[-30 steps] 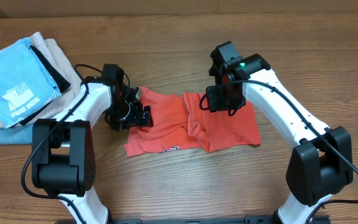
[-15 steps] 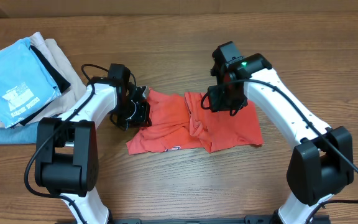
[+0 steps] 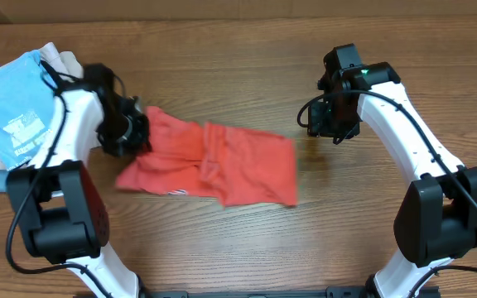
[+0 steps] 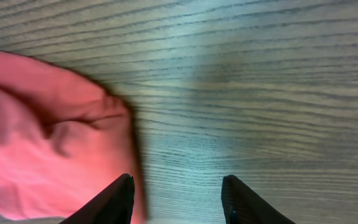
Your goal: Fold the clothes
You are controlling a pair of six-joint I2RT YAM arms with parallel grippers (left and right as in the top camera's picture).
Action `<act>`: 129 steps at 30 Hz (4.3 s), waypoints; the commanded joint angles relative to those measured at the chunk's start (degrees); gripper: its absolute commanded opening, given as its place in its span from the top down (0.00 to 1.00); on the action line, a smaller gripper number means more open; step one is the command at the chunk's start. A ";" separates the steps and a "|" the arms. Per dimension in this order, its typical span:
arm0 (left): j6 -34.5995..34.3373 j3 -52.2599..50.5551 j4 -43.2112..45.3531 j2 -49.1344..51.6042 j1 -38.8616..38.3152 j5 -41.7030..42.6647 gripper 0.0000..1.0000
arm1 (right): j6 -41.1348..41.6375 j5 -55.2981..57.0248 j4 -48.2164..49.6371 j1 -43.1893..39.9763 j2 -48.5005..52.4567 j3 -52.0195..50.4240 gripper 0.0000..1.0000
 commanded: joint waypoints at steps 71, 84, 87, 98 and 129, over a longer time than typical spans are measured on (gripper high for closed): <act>-4.28 11.69 -11.72 -0.46 -6.14 -13.27 0.14 | -4.83 -12.31 28.98 -4.52 -0.61 -23.19 0.96; 1.62 0.66 2.27 -0.44 -6.88 -2.73 0.00 | -6.67 -11.87 27.04 -6.86 -0.61 -22.21 0.77; 3.91 -4.26 8.55 -0.37 -6.93 -2.58 0.00 | -6.64 -11.89 26.93 -6.86 -0.61 -22.21 0.77; 4.92 -12.96 20.85 1.01 -7.37 3.98 0.01 | -6.64 -11.89 26.25 -6.86 -0.61 -22.21 0.77; 4.20 10.54 -4.02 2.12 -2.78 -12.39 0.95 | -4.74 -11.87 24.13 -7.28 -0.61 -22.14 0.48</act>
